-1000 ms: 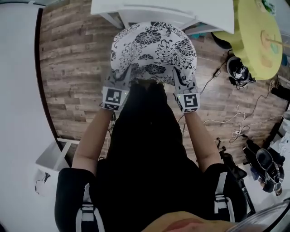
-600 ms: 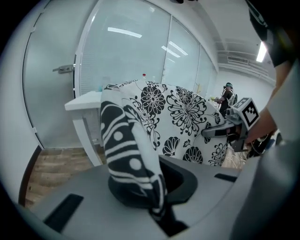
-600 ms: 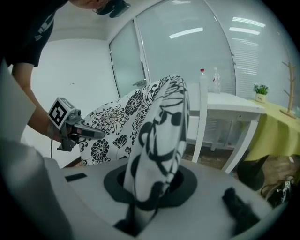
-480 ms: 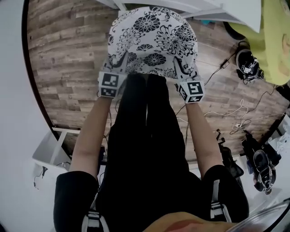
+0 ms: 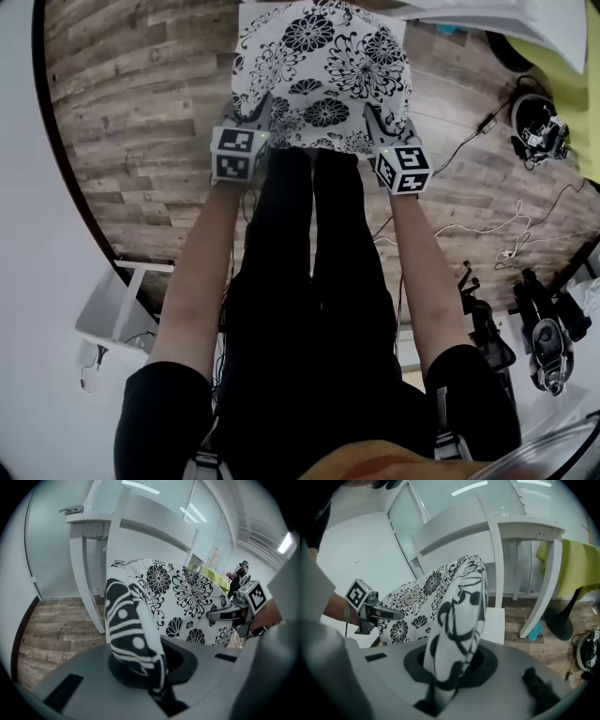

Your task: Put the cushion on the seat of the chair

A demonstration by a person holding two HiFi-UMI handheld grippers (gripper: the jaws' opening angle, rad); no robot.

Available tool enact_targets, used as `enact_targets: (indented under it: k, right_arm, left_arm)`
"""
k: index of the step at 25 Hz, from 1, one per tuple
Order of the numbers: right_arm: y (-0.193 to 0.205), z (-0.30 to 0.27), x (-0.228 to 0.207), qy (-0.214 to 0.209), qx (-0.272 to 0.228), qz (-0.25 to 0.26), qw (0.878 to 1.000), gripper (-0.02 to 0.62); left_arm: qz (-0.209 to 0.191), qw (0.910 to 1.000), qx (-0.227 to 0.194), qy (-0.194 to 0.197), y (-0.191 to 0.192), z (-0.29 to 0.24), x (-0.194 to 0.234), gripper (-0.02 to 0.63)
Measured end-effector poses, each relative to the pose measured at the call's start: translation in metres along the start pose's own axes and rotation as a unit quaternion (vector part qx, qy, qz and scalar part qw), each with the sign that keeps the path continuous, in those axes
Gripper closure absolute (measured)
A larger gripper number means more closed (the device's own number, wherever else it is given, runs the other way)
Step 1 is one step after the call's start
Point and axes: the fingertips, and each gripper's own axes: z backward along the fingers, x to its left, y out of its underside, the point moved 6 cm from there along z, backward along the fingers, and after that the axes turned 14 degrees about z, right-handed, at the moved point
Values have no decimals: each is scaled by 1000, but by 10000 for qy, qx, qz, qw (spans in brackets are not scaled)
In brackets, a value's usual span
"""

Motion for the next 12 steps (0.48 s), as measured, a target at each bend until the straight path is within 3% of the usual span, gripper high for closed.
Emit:
enact_targets:
  k: [12]
  right_arm:
    - [28, -59, -31, -124, 920, -629, 9937, 540]
  left_arm:
    - [420, 9968, 680, -79, 10, -63, 26, 577]
